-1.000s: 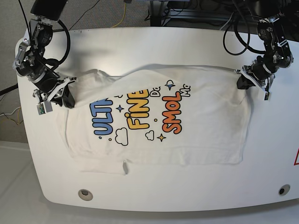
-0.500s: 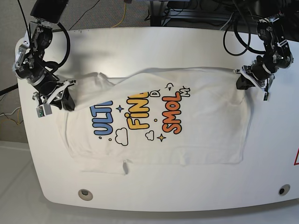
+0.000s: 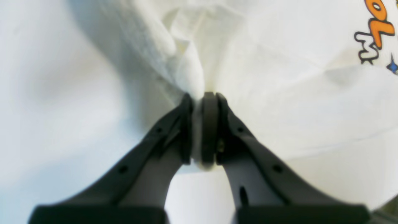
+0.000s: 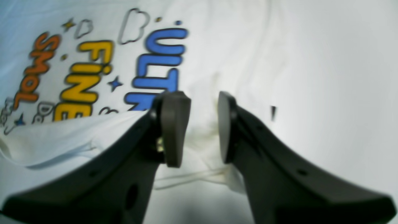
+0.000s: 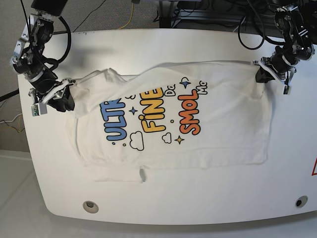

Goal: Fold the T-shirt properly
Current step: 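Pull the shirt by its shoulder edges toward the robot with both grippers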

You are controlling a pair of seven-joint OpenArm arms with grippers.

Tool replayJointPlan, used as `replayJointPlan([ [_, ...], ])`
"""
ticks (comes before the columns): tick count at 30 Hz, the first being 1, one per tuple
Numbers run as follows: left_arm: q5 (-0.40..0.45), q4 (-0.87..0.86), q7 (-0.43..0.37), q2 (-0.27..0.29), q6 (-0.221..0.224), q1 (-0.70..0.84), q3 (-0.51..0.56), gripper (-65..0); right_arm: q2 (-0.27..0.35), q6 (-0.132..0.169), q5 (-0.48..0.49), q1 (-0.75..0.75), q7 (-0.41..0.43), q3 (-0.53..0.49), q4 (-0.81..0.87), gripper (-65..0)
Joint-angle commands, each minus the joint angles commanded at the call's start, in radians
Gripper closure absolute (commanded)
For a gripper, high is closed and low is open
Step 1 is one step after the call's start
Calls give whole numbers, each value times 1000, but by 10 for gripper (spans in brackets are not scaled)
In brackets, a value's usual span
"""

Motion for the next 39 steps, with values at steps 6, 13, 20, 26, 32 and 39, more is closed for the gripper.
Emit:
replayJointPlan([
  [6,-3,-15,0,-1,-1,17,13,0,2,12,-10,-8,0,-21,-13,-141],
  [13,4,-21,-16,1,8,14,45,0,1,48,-113,24,26,-112,-26,-159],
  [20,6,68,-20,4,6,8,40,0,0,60,-106,85,30,-134,-103,-11],
  [26,7,79,-22,9,7,3,36,0,1,65,-89,110,19,-133,-168,0],
  [32,3,66,-23,15,7,9,24,0,4,70,-89,83,22,-115,-173,0],
  [39,0,60,-17,25,4,13,14,0,13,73,-120,45,31,-102,-176,-14],
])
